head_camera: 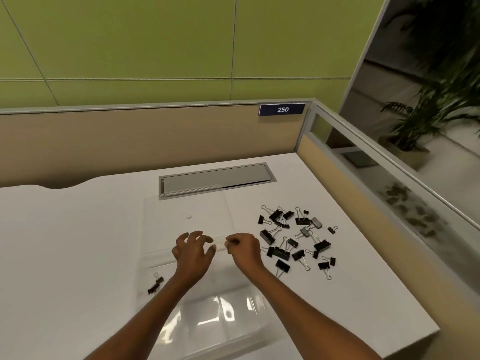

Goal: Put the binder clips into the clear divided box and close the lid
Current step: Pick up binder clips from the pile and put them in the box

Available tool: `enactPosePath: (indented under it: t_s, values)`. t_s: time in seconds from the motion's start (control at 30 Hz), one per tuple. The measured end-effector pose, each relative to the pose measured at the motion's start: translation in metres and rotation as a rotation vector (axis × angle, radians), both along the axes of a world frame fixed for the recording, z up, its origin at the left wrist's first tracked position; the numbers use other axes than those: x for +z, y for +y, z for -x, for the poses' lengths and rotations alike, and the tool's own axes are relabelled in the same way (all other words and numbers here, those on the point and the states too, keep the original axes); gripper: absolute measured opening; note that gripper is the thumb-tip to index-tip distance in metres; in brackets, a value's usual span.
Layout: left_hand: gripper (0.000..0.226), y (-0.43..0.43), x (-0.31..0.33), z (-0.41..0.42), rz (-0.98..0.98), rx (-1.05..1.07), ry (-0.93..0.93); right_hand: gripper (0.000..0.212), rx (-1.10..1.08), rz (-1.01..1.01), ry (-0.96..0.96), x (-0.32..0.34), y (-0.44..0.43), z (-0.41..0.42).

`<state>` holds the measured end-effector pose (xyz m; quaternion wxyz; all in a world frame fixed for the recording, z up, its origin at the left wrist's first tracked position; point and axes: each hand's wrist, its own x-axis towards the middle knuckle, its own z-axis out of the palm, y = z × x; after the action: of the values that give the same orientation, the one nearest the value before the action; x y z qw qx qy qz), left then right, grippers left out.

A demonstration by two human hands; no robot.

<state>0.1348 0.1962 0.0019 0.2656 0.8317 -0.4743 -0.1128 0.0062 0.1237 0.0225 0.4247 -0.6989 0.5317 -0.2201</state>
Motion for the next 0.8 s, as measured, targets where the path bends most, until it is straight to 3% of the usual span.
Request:
enactPosePath:
  t_s: [0.23,0.8]
  values:
    - [0.019,-0.058,0.002,0.054,-0.006,-0.085,0.035,0.024,-0.116,-0.058,-0.048,0.003,-0.050,0.068]
    - [0.017,-0.177,-0.011,0.150,-0.063,-0.234,0.057,0.010,-0.298,-0.108,-0.086,-0.017,-0.153,0.202]
